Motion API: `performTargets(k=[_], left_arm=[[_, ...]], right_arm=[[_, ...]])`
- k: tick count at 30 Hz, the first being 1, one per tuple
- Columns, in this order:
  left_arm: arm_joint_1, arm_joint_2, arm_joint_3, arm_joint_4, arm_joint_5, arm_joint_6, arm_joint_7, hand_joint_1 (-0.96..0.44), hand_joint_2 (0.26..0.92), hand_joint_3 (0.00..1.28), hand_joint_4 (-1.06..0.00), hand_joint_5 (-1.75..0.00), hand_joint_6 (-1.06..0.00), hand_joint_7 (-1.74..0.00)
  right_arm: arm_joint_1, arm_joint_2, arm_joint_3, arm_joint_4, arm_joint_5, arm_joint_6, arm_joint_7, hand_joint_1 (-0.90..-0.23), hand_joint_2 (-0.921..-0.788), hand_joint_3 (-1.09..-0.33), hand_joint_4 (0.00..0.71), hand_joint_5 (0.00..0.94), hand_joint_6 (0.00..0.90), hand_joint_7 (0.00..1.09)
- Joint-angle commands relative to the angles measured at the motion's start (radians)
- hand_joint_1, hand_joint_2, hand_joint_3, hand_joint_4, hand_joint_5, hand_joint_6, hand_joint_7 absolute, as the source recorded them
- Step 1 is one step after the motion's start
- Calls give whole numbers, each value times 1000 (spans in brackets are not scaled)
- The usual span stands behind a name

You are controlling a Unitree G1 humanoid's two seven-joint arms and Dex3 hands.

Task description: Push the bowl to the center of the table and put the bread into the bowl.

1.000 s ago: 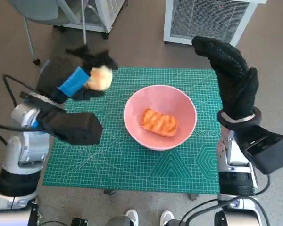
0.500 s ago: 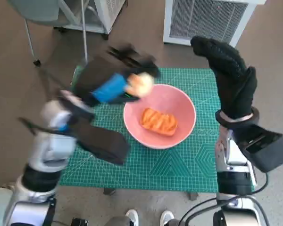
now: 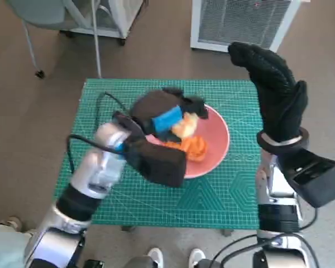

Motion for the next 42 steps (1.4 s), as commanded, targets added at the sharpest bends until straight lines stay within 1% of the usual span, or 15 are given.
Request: performTargets(k=[1,4,10,12,16,18,19,24,29,31,37,42], left_arm=[[-7,2,0,3,-24,26,-60,-477,891,26,-158,-21,-204,-98],[3,-1,22,8,-62,7,-54,-548,913,31,-115,-5,-192,-72],[29,0,106,-8,-198,-49,-46,-583,920,71,-59,-1,-190,-59],[39,2,135,-22,-237,-65,-39,-589,921,115,-28,-1,-179,-49],[74,-1,210,-61,-327,-120,-7,-592,921,185,-7,1,-159,-36],[95,-8,251,-85,-375,-144,11,-595,921,254,-2,1,-154,-32],[106,-14,273,-95,-402,-159,23,-595,921,269,-1,1,-153,-32],[144,-57,371,-79,-555,-266,64,-633,921,457,1,1,-145,-28],[147,-111,464,-14,-717,-369,78,-679,921,567,1,1,-146,-29],[140,-132,493,11,-773,-399,79,-694,921,586,-2,-1,-155,-33],[118,-194,559,74,-910,-470,78,-727,921,610,-58,-26,-187,-47],[111,-222,583,107,-943,-536,81,-728,921,592,-110,-41,-212,-54]], right_arm=[[22,-6,-4,2,1,8,5,-716,-921,-840,263,4,-1,685],[21,-6,-5,3,2,9,5,-713,-921,-842,262,3,-1,684],[20,-6,-3,3,1,9,3,-706,-921,-843,261,3,-1,683],[20,-5,-2,3,0,8,2,-705,-921,-844,261,3,-1,683],[18,-3,-1,4,-3,8,-2,-703,-921,-844,262,3,-1,683],[16,-1,-1,4,-5,7,-5,-702,-921,-844,262,4,-1,683],[15,-1,-1,3,-6,7,-6,-702,-921,-844,262,4,-1,683],[9,-1,-1,2,-12,7,-15,-701,-921,-843,260,3,-1,683],[0,0,1,-3,-27,10,-32,-703,-921,-839,256,1,-1,685],[-3,0,3,-6,-33,11,-40,-704,-921,-838,256,1,-1,686],[-24,2,4,-2,-52,19,-59,-706,-921,-832,260,3,-1,689],[-41,5,9,4,-60,24,-71,-701,-921,-829,265,6,-1,694]])
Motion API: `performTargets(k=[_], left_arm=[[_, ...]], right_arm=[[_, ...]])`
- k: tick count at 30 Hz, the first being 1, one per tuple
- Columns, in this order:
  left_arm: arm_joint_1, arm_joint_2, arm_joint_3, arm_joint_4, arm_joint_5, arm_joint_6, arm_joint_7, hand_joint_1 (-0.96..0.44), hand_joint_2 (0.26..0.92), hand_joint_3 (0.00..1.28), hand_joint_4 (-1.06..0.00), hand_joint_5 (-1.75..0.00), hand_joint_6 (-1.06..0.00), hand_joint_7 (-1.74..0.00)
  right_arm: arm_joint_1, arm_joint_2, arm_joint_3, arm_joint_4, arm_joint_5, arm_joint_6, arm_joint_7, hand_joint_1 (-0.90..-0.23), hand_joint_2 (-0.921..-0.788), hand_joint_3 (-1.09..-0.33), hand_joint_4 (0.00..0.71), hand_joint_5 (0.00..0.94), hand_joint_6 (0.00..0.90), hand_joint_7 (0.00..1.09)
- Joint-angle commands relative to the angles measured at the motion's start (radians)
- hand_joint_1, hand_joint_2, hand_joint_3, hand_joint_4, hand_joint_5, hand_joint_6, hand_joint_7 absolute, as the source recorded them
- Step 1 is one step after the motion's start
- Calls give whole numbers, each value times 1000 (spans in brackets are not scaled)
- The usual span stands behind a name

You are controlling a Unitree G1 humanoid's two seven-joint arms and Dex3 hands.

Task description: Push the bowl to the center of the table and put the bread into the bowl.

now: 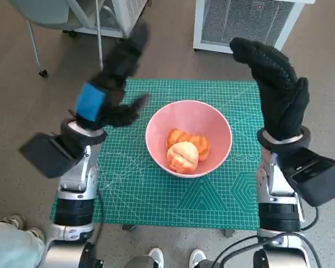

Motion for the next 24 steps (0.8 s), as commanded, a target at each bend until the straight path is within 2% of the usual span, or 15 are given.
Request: performTargets(k=[1,12,18,24], left_arm=[[-20,-27,20,27,-30,-78,-1,-728,921,591,-114,-42,-213,-54],[-22,-47,18,82,-60,-208,-58,-710,921,561,-115,-21,-239,-56],[-26,-46,7,112,-39,-245,-66,-706,921,550,-113,-15,-251,-58],[-23,-33,-3,125,-18,-255,-71,-720,921,545,-100,-5,-229,-43]], right_arm=[[-13,7,7,6,-25,18,-18,-701,-921,-829,266,6,-1,694],[-40,12,22,12,-44,15,-21,-690,-921,-822,271,8,3,695],[-56,7,28,19,-44,12,-11,-673,-921,-826,271,7,6,689],[-68,2,28,37,-34,9,0,-688,-921,-820,272,7,12,681]])
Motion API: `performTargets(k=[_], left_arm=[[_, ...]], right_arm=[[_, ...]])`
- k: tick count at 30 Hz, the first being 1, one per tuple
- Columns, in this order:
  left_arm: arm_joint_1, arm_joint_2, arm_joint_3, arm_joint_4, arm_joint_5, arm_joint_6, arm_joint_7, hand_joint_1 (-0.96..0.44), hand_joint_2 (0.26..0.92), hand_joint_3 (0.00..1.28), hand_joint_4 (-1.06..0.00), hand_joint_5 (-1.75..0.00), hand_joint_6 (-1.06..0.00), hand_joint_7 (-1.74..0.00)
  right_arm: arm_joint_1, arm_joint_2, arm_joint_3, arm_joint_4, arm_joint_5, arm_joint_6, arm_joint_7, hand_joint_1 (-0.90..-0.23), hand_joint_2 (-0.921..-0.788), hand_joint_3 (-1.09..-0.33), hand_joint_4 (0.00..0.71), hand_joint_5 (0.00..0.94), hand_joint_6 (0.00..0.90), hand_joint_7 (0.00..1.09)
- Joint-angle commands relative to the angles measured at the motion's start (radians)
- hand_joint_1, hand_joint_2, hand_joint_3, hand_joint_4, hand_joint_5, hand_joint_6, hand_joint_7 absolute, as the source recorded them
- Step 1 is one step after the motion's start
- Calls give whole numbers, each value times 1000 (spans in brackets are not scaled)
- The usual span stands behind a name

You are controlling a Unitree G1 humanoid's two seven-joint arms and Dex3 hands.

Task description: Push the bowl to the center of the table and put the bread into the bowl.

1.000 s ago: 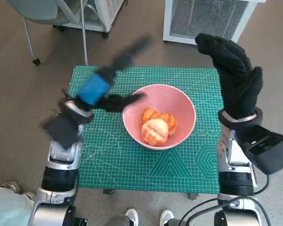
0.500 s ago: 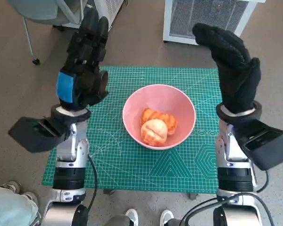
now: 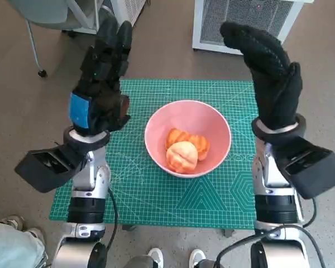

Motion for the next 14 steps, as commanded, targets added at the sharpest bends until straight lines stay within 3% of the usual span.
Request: performTargets(k=[1,14], left_arm=[[-12,12,-10,11,22,-17,-4,-722,921,545,-97,-3,-222,-39],[-6,18,0,12,30,-14,21,-739,921,558,-105,-6,-216,-32]], right_arm=[[-3,-5,3,23,-1,1,16,-690,-921,-819,271,6,13,680],[-12,-7,4,49,-7,-8,16,-678,-921,-818,272,6,20,666]])
